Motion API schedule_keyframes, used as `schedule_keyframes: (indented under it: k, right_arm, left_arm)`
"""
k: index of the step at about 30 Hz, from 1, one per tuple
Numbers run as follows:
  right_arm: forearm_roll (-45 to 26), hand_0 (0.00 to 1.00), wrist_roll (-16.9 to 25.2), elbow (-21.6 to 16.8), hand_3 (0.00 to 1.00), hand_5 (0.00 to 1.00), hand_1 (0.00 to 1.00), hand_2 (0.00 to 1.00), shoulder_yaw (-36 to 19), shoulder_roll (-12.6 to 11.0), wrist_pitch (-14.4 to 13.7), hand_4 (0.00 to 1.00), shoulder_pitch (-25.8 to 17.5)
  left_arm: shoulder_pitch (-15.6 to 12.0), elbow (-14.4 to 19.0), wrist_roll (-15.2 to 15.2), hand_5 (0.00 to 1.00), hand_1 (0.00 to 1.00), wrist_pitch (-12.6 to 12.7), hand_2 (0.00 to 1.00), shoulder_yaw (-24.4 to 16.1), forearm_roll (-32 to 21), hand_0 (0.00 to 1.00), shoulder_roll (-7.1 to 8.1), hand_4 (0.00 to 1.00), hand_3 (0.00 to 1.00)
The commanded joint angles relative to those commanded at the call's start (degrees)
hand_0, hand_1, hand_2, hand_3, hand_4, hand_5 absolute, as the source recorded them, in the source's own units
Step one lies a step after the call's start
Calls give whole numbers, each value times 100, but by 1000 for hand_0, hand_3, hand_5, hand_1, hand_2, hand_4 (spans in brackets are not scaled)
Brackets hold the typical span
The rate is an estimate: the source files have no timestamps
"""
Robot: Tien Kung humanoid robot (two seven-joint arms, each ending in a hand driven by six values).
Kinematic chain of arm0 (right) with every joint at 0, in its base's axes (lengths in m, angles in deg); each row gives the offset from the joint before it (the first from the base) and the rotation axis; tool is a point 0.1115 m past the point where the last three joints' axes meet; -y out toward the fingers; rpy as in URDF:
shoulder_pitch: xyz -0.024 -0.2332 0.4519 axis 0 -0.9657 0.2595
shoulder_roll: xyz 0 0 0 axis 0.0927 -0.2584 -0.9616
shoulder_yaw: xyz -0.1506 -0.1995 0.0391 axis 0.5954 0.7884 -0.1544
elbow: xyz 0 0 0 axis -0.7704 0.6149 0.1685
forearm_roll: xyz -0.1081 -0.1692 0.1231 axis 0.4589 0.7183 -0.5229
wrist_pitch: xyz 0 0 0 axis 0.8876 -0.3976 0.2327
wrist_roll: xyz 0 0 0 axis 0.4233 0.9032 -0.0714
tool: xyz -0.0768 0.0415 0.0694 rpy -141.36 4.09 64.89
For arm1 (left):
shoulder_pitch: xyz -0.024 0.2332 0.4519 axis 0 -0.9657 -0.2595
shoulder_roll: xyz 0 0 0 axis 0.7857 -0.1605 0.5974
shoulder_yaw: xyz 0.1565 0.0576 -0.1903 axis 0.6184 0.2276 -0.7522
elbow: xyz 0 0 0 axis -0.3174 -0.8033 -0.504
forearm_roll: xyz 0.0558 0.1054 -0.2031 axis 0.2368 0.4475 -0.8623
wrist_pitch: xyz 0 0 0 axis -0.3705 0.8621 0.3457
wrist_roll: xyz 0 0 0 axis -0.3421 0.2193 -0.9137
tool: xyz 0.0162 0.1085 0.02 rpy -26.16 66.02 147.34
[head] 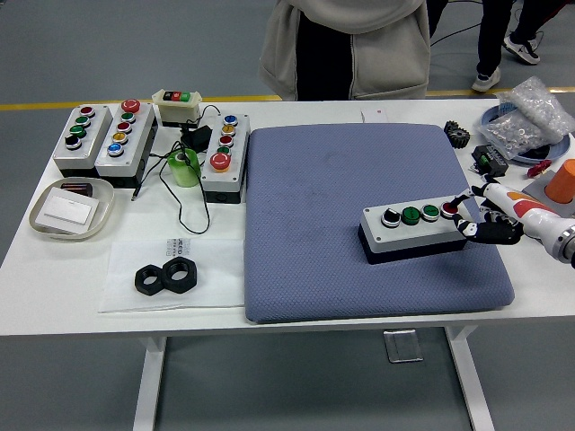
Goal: Pick up the button,place it on the desk,press the button,press the button
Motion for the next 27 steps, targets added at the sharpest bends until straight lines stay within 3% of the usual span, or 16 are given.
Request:
schedule_keyframes:
  k: [16, 21, 27]
  right_arm:
    - [61, 36, -67, 57, 710, 526, 2, 55, 84, 14, 96, 539, -28]
    - [51, 36, 45, -254, 710, 526, 2, 56, -210, -39, -126, 541, -70]
    - [41, 38, 65, -474, 712, 527, 2, 56, -187, -48, -177, 545, -20]
  left_arm:
    - [-40, 2, 40, 998, 832, 14, 891, -84, 126, 711, -9, 641, 829]
    - [-32, 4, 33, 998, 832, 10, 891, -69, 107, 708, -4, 641, 828]
    - [-26, 6, 32, 998, 831, 6, 891, -61, 99, 705, 0, 641, 828]
